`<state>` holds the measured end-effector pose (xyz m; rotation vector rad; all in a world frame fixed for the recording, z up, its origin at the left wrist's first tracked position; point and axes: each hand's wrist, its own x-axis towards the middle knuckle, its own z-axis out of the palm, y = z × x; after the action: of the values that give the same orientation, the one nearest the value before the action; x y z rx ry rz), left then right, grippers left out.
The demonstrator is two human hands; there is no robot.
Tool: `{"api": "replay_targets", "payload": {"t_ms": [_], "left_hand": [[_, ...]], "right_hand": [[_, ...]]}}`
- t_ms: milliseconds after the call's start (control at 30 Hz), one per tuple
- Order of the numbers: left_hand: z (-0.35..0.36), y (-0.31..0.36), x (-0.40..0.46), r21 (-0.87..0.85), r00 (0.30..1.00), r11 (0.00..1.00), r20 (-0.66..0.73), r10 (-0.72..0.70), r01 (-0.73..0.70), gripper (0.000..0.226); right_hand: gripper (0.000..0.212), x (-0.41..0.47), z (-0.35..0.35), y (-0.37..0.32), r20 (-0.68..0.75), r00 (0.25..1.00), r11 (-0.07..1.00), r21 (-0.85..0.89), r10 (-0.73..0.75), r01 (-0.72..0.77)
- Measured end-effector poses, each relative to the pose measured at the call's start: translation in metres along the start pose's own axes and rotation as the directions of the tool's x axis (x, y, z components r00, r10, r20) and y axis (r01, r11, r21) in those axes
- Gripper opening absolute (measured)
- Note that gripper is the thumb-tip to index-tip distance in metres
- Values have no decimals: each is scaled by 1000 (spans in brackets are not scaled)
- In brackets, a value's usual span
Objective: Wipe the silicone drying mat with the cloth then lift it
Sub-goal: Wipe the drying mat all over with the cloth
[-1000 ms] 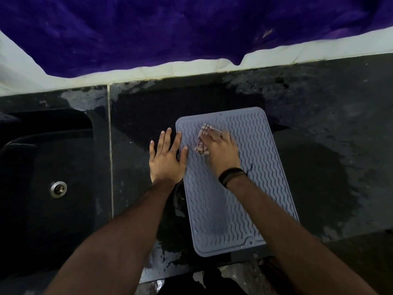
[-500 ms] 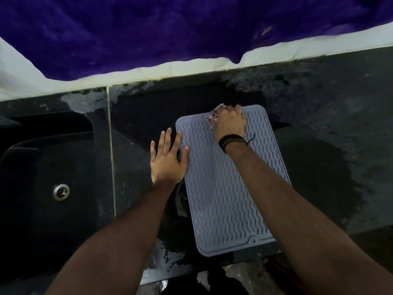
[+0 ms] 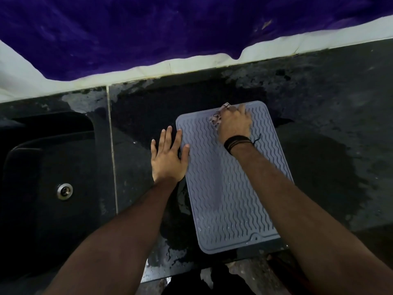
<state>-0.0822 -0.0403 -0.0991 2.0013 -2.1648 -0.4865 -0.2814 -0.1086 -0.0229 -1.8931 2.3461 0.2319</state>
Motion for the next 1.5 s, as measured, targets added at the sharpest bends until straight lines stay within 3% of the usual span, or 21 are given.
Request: {"api": "replay_targets", "payload": {"t_ms": [133, 300, 433, 600, 733, 900, 1167, 1300, 1400, 1500], "left_hand": [[1, -1, 1, 11, 1000, 1000, 8, 10, -10, 61], [5, -6, 5, 91, 999, 995, 36, 25, -28, 66], [5, -4, 3, 59, 1000, 998, 0, 13, -13, 66], [8, -4, 1, 9, 999, 1000, -38, 2, -1, 62], [7, -5, 1, 3, 999, 1000, -38, 10, -9, 62], [6, -4, 1, 0, 1000, 1000, -21, 8, -8, 62], [5, -4, 3, 24, 1000, 999, -21, 21, -20, 63], [7, -3, 2, 22, 999, 1000, -41, 22, -21, 64], [8, -4, 2, 14, 999, 1000, -40, 14, -13, 62], [9, -3, 1, 23, 999, 1000, -36, 10, -10, 63]], "right_hand": [[38, -9, 1, -46, -13, 1000, 995, 98, -11, 12], [37, -24, -2, -95, -31, 979, 975, 88, -203, 205], [39, -20, -1, -76, -48, 938, 935, 75, -345, 347], [52, 2, 0, -1, -53, 961, 961, 54, -270, 273], [34, 17, 2, 43, -26, 995, 995, 46, -92, 93], [35, 9, 6, 23, -43, 998, 994, 99, 48, -44], [46, -24, 5, -70, -37, 992, 979, 161, -123, 127], [44, -23, -1, -59, -45, 957, 946, 147, -286, 289], [46, -8, -7, -35, -89, 960, 961, 51, -266, 271], [51, 2, -6, -19, 10, 960, 960, -8, -280, 280]]}}
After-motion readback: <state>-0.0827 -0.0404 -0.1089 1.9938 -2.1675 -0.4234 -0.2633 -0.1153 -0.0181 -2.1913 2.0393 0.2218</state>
